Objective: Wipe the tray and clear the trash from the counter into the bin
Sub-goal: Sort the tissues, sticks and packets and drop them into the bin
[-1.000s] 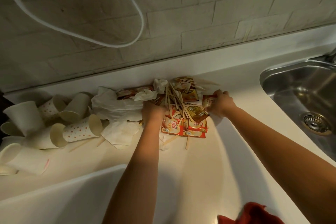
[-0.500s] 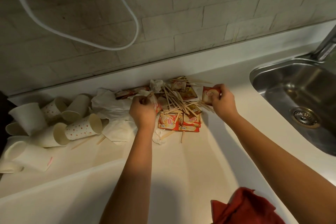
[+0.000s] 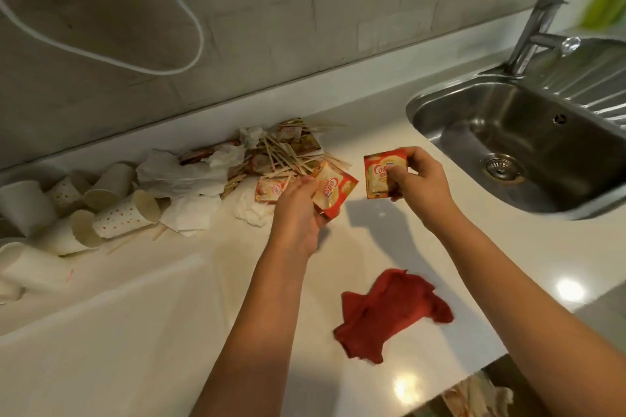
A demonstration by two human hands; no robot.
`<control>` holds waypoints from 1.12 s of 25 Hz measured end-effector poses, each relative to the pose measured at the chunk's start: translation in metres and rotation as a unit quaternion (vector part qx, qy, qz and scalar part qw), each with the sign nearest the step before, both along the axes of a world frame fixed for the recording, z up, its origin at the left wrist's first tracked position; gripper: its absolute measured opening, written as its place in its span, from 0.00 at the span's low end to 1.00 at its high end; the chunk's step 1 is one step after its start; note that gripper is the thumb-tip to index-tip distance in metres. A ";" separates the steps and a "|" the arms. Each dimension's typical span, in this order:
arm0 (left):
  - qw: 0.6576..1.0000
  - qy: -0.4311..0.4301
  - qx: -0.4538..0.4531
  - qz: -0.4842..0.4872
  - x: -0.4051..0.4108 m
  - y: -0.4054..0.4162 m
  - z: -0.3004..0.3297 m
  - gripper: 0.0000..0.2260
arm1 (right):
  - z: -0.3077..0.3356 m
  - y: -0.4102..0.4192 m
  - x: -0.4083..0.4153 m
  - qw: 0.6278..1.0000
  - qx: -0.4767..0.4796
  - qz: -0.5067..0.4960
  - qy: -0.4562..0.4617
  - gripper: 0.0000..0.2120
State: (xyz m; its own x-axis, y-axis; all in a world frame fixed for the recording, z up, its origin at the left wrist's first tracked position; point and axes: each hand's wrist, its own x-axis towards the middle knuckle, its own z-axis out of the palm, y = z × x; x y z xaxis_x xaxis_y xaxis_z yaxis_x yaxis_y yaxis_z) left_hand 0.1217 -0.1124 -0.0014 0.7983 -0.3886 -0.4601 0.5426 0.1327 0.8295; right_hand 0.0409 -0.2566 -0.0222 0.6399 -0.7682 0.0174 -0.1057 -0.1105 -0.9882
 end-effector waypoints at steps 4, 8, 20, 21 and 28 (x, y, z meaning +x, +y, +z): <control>0.993 0.038 -0.002 -0.116 -0.072 -0.014 0.001 0.08 | -0.005 -0.007 -0.069 0.999 0.012 -0.047 -0.009 0.12; 0.975 0.036 0.059 -0.209 -0.156 -0.027 -0.021 0.07 | -0.027 -0.016 -0.156 0.992 0.023 -0.124 0.006 0.12; 0.894 -0.022 0.250 -0.372 -0.309 -0.055 -0.156 0.13 | -0.167 -0.013 -0.356 0.946 0.154 -0.160 0.236 0.12; 0.885 -0.029 0.271 -0.377 -0.313 -0.054 -0.166 0.14 | -0.182 -0.007 -0.365 0.932 0.155 -0.128 0.302 0.17; 0.835 -0.015 0.306 -0.457 -0.320 -0.042 -0.174 0.11 | -0.198 0.006 -0.379 0.927 0.169 -0.115 0.314 0.14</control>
